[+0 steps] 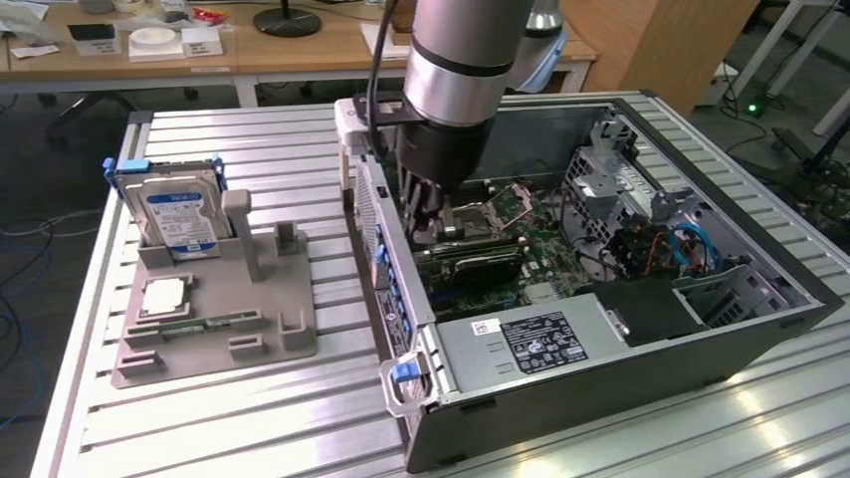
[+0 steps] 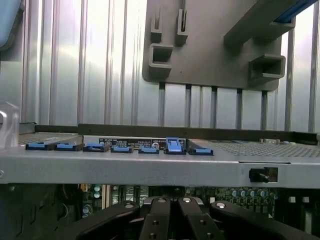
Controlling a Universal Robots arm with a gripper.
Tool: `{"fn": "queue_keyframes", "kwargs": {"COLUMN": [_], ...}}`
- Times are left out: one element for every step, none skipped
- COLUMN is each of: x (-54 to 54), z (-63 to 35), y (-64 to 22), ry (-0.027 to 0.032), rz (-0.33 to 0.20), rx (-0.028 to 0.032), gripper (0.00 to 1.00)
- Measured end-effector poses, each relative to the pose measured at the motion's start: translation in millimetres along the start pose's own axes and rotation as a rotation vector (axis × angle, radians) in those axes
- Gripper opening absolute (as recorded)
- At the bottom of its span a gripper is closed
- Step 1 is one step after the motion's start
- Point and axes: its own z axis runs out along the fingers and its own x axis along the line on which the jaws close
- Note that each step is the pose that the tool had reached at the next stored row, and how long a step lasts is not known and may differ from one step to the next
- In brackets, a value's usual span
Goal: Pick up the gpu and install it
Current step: 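Press down on the gpu until it lock into place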
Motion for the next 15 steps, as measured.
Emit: {"fn": "queue_keyframes", "kwargs": {"x": [0.0,-0.1,0.0,0.1,0.2,0.2,0.3,0.1,-0.1,-0.4,-1.0,-2.8,-4.6,-5.6,-6.3], "z": [0.1,0.3,0.8,2.0,3.4,5.0,6.2,7.4,8.2,8.7,9.1,9.5,10.0,10.0,9.9], "y": [0.7,1.1,1.4,1.5,1.4,1.4,1.4,1.3,1.3,1.3,1.2,0.6,-0.5,-0.9,-1.3], "ry": [0.0001,0.0000,0.0000,0.0001,0.0002,0.0000,0.0005,0.0002,0.0005,0.0005,0.0005,0.0002,-0.0007,-0.0005,-0.0001], "rz": [0.000,0.000,0.000,0.000,0.000,0.000,0.000,0.000,0.000,0.000,0.000,0.000,0.000,0.000,0.000], "rx": [0.0000,0.0001,0.0001,-0.0001,0.0000,0.0000,-0.0004,0.0001,0.0000,0.0001,0.0001,0.0001,0.0007,0.0009,0.0012], "gripper": [0.10,0.10,0.10,0.10,0.10,0.10,0.10,0.10,0.10,0.10,0.10,0.10,0.10,0.10,0.10]}}
